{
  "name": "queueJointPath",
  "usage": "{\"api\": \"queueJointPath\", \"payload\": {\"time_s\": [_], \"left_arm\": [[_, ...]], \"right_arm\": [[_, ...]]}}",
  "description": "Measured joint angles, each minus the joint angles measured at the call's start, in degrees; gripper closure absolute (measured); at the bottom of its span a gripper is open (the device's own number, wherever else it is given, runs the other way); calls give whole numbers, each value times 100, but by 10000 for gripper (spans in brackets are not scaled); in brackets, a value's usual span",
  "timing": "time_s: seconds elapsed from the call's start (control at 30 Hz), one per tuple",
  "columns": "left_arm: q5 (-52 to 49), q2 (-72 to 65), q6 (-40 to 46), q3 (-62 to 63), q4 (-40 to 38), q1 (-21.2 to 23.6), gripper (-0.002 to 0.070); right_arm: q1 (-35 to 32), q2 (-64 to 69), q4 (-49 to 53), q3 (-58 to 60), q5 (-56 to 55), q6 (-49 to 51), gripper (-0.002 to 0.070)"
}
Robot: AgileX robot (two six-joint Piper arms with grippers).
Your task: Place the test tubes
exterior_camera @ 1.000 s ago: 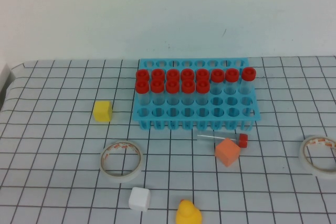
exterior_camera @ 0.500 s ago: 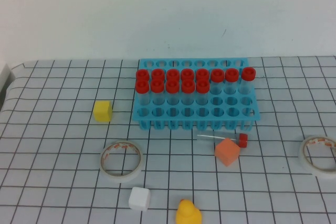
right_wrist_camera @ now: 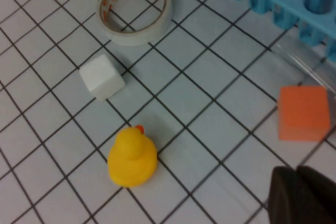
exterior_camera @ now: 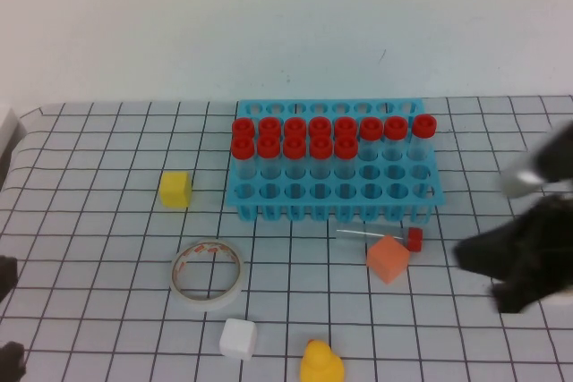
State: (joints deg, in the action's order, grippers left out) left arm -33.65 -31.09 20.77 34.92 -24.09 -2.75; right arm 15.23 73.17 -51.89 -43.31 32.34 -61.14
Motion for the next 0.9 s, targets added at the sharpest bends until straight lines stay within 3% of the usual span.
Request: {"api": "queueJointPath", "payload": {"time_s": [0.13,0.27,0.53,0.9], "left_arm": [[-153,0,0,0,0,0,676],[-276,0,0,0,10,0,676],[-533,0,22,0,126,0,676],[-601,0,21,0,138,0,676]], "right_arm": [[961,846,-85,-372,-990,-27,678],[1392,1760,-108,-1032,-1368,-29,678],[1465,3033,221,-1978,-1390,-28,678],[1331,3559,1488,-2139,-1183,627,678]]}}
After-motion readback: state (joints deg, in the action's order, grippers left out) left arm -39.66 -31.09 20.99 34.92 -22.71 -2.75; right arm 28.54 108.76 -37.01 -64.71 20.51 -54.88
